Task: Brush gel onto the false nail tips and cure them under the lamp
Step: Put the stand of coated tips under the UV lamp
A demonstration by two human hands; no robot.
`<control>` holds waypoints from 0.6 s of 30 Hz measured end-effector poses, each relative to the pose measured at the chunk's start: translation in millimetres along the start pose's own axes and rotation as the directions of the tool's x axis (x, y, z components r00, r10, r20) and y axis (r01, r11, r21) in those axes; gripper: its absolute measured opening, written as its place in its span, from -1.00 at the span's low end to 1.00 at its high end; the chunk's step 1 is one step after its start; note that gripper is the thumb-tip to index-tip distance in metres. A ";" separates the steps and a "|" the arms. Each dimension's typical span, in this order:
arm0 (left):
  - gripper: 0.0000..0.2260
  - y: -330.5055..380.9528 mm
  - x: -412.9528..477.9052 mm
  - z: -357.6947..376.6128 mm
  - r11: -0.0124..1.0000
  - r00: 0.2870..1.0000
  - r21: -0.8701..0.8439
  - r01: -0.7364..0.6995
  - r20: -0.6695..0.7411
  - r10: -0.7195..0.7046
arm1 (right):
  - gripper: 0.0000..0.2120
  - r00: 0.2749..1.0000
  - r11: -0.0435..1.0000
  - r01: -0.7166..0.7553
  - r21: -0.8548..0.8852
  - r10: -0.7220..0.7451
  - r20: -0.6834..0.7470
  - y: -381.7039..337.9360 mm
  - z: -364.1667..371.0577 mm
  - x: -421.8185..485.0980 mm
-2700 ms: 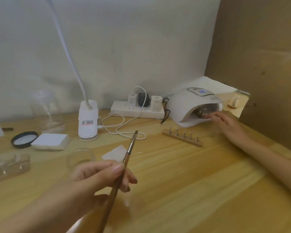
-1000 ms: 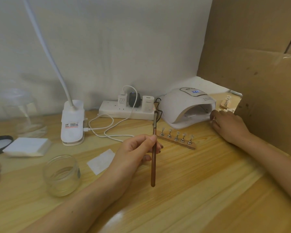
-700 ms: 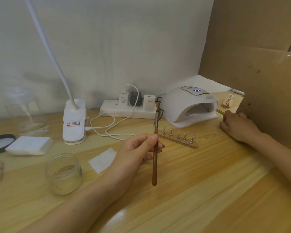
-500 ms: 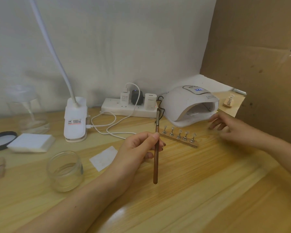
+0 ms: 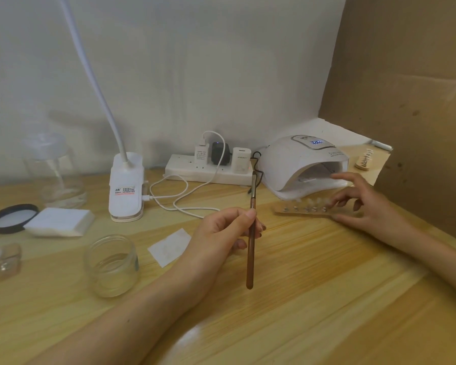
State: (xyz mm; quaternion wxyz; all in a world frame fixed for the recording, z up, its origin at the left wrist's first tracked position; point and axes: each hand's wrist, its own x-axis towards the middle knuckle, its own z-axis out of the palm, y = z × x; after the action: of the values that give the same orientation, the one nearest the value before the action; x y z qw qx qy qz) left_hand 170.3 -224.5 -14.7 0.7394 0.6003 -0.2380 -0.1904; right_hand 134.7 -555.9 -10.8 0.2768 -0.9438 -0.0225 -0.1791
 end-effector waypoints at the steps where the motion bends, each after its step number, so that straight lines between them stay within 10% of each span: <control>1: -0.73 0.1 -0.1 0.3 1.000 1.000 -0.001 0.000 -0.003 0.000 | -0.27 0.999 1.000 -0.023 -0.008 0.023 -0.024 10.3 -7.8 3.1; 18: -0.70 0.8 0.3 0.5 0.999 1.000 0.054 0.010 -0.002 -0.010 | -0.11 0.997 0.997 -0.079 0.024 0.078 0.020 44.2 -26.8 21.9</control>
State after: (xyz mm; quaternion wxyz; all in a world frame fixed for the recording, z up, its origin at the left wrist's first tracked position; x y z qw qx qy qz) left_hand 170.3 -224.8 -13.8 0.7223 0.6213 -0.2392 -0.1872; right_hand 152.6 -608.7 -4.9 0.2953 -0.9421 0.0097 -0.1588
